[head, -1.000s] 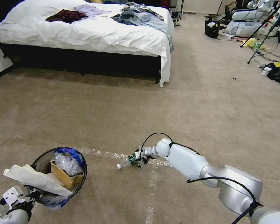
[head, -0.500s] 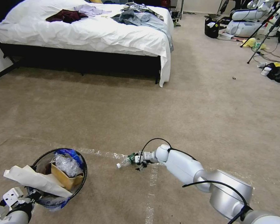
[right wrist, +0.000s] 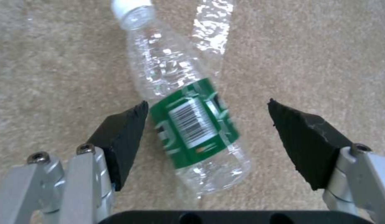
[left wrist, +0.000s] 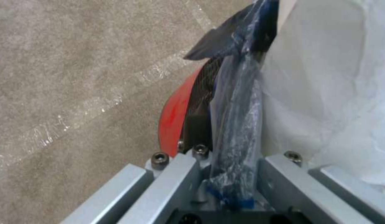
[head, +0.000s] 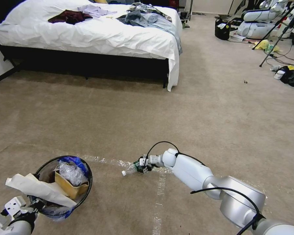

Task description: Pick up the trash bin and place the garbage on the floor into it.

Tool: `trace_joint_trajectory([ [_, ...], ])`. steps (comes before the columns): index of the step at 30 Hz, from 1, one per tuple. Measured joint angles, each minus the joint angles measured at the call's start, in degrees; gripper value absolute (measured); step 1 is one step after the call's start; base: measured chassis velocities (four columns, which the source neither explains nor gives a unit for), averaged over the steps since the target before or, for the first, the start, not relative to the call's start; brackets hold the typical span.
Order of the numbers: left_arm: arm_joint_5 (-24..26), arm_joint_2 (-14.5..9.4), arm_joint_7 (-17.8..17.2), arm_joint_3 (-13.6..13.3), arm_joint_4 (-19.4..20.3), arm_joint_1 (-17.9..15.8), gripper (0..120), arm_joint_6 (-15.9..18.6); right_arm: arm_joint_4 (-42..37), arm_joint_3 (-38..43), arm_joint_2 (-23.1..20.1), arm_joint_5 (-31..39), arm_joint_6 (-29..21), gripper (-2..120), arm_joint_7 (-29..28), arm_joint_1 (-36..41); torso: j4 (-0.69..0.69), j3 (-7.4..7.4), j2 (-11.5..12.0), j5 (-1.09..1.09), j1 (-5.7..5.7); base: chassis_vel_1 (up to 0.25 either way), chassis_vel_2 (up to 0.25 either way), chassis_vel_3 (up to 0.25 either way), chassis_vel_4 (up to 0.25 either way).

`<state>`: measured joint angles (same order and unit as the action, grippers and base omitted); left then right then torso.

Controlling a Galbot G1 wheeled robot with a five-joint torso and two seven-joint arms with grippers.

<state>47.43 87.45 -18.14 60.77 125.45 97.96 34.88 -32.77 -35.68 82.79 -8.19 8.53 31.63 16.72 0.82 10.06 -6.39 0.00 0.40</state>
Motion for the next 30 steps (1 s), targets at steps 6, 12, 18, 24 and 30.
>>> trace_joint_trajectory([
  [6, -0.07, 0.11, 0.00, -0.15, 0.00, -0.07, 0, 0.00, 4.13, 0.16, 2.96, -1.32, 0.48, 79, 0.03, -0.86, 0.00, 0.00, 0.00, 0.00, 0.00, 0.000, 0.000, 0.000, 0.000],
  [12, 0.00, 0.15, 0.00, 0.11, 0.20, 0.29, 0, -0.01, 6.88, 0.67, 4.93, -2.92, 0.91, 81, 0.05, -0.40, 0.00, 0.00, 0.00, 0.00, 0.00, 0.000, 0.000, 0.000, 0.000],
  [18, 0.06, 0.07, 0.00, -0.13, 0.44, 0.61, 0, -0.13, 8.80, 1.68, 6.04, -3.81, 0.91, 81, -0.23, 0.74, 0.00, 0.00, 0.00, 0.00, 0.00, 0.000, 0.000, 0.000, 0.000],
  [24, -0.01, 0.07, 0.03, -0.50, 1.32, 1.23, 0, -0.21, 9.90, 2.74, 6.62, -4.34, 0.91, 80, -1.14, 2.00, 0.00, 0.00, 0.00, 0.00, 0.00, 0.000, 0.000, 0.000, 0.000],
  [30, 0.00, 0.08, 0.11, -0.54, 1.68, 1.73, 0, -0.45, 9.48, 3.07, 6.30, -4.37, 0.91, 64, -1.79, 2.77, 0.00, 0.00, 0.00, 0.00, 0.00, 0.000, 0.000, 0.000, 0.000],
])
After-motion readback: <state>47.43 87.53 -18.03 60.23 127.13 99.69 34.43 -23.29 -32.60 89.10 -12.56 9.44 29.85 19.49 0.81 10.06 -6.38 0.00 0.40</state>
